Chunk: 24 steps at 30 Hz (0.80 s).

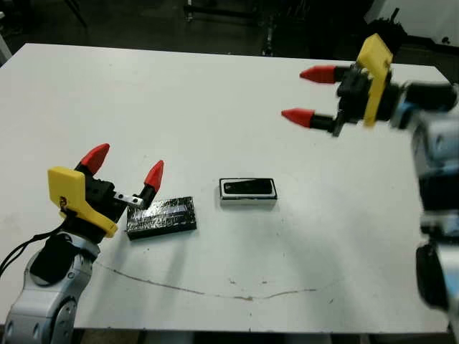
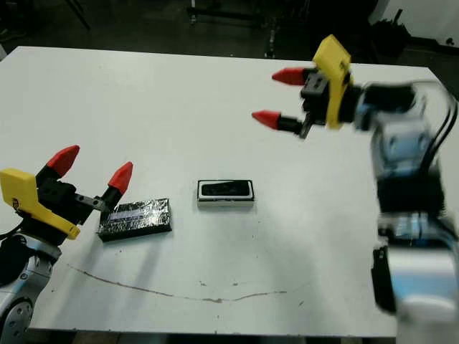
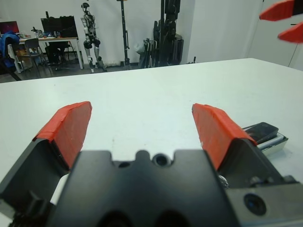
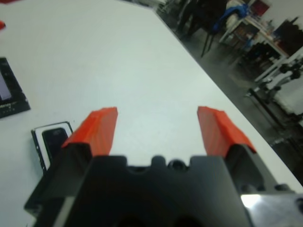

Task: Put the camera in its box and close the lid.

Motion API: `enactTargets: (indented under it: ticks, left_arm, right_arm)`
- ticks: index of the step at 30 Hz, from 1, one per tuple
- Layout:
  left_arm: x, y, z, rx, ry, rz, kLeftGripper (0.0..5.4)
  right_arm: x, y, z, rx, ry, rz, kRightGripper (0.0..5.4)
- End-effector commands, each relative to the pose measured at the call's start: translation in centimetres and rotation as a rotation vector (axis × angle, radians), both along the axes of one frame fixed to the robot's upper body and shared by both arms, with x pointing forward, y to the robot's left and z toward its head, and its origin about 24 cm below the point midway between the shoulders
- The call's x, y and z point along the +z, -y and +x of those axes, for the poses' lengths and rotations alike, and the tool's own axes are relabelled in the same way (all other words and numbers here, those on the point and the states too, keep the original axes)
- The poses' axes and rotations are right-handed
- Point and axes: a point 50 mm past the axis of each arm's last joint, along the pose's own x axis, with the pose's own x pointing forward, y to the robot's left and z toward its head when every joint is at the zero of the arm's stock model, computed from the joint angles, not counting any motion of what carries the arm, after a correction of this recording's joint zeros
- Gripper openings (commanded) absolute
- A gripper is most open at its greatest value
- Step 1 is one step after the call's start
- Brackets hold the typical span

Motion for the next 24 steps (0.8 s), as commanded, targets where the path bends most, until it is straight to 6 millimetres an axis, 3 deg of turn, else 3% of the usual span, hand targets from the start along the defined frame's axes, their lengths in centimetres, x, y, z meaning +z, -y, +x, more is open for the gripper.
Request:
enactTargets:
  ticks: [1, 8, 24]
  left_arm:
    - [-0.2, -0.1, -0.1, 0.008, -0.018, 0.018, 5.4]
    - [-0.2, -0.1, -0.1, 0.012, -0.017, 0.012, 5.4]
    - [-0.3, -0.1, -0.2, 0.01, -0.02, 0.003, 5.4]
  right_arm:
    - [-1.6, -1.2, -1.0, -0.012, 0.036, -0.002, 3.81]
    - [-3.9, -2.8, -2.8, -0.053, 0.056, -0.104, 2.84]
    - [-7.3, -3.6, -3.7, -0.069, -0.057, -0.215, 0.57]
